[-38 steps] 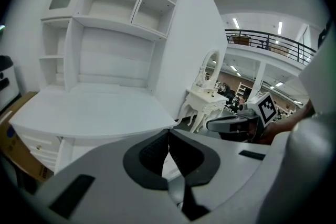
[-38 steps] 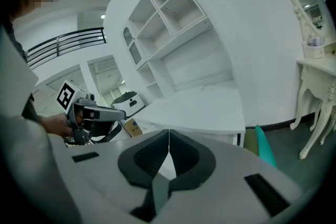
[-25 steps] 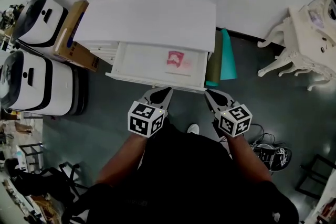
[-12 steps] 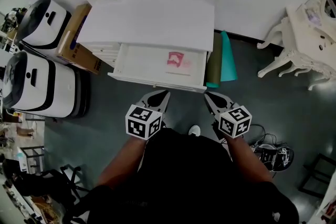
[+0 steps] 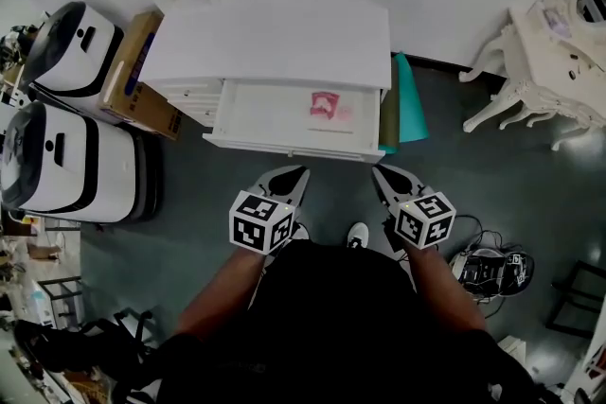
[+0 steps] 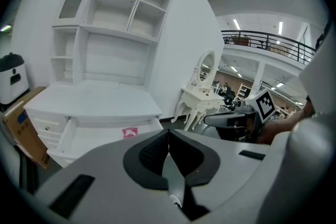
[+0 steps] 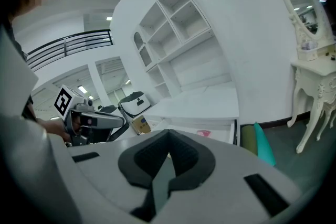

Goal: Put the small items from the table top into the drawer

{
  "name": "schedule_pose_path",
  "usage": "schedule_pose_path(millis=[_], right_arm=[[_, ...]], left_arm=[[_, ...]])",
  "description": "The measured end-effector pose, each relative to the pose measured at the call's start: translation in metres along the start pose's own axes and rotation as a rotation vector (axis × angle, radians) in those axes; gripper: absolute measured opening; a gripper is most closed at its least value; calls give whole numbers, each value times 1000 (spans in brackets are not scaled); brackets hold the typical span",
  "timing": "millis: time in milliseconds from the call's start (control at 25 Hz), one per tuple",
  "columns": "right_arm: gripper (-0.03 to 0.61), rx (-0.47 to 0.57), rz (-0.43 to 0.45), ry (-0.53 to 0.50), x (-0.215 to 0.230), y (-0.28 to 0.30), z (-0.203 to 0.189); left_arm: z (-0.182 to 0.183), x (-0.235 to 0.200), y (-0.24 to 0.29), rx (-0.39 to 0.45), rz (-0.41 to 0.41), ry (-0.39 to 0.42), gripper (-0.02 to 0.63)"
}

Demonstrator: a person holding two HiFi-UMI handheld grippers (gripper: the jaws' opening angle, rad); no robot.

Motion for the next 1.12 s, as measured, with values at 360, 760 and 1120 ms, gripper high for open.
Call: schedule_pose_path(millis=[360,760,1120], right_arm=[[28,-20,-28,-6,-27,2,-13],[28,-8,-57,-19,-30,1,-11],[28,-9,-55,-21,-32,0,-13]], left_arm=[[-5,-12,-12,-1,-46,-5,11],[-3,-16,-13,0,-65,1,11],[-2,-15,-13,-1,-70,5,11]])
Point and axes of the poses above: the fingertips, and each gripper's own axes: y forward along the fingers, x to its right, z out of its top, the point moved 7 cm from there along -y, backward along the fingers, and after that the axes turned 14 degrees about x, right-handed, at the moved point
